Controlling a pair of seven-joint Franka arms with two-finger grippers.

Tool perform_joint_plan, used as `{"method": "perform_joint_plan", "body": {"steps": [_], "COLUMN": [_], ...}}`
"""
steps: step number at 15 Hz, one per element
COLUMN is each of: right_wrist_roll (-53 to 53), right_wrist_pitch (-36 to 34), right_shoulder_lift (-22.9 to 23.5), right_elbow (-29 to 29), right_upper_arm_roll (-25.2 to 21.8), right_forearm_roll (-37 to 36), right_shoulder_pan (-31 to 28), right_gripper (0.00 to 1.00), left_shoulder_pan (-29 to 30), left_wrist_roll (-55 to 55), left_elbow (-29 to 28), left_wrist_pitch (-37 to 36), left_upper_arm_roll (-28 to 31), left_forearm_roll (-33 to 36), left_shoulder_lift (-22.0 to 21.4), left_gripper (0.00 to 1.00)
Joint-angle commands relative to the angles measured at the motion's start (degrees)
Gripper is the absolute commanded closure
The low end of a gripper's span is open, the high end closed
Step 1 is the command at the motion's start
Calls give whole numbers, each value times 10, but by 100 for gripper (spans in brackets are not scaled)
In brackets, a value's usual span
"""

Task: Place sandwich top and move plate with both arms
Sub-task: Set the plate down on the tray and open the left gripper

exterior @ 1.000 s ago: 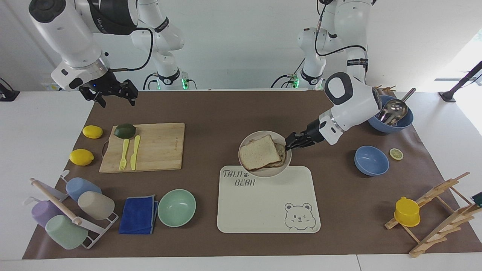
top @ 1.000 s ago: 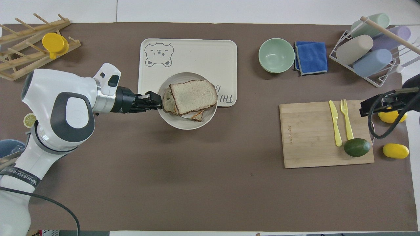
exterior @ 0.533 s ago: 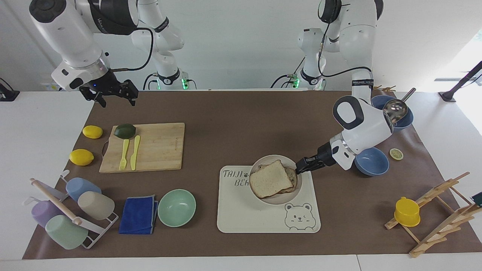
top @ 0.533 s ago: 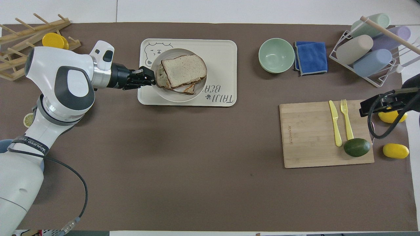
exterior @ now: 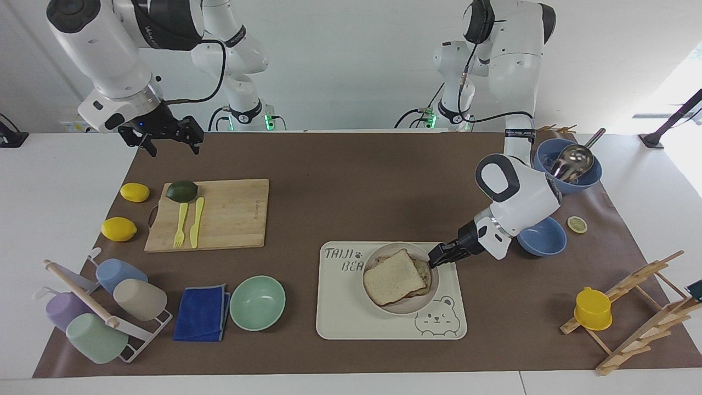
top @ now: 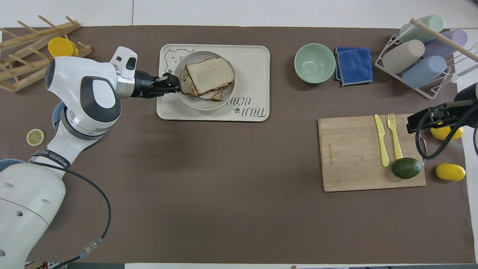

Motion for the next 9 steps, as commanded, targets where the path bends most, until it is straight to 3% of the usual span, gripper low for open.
{"method": "perform_joint_plan", "body": {"steps": [1, 5, 6, 7, 8, 9], "right_wrist_roll": [-16, -16, -16, -16, -16, -16], "right_wrist_pitch": [-13, -13, -13, -13, -13, -13], "right_shoulder_lift": [0, -1, -1, -1, -1, -1], "right_elbow": [7, 7, 7, 7, 7, 7], "right_upper_arm_roll": [4, 4, 4, 4, 4, 4], "right_forearm_roll": [-9, -8, -9, -9, -9, -9], "right_shoulder_pan": [-2, -1, -2, -2, -2, -2], "right_gripper": [0, 0, 0, 0, 0, 0], "left_shoulder_pan": [-16, -28, -29, -29, -29, -29], "left_wrist_roll": [19, 21, 21, 22, 22, 23], "left_elbow": [-2, -13, -13, -13, -14, -14], "left_wrist_pitch": [26, 42, 42, 42, 42, 40], "left_upper_arm_roll": [3, 3, 3, 4, 4, 4], "left_forearm_roll": [-20, -21, -21, -21, -20, -19], "left_shoulder_lift": [3, 3, 3, 3, 3, 2], "left_gripper": [100, 100, 86, 52, 51, 37]}}
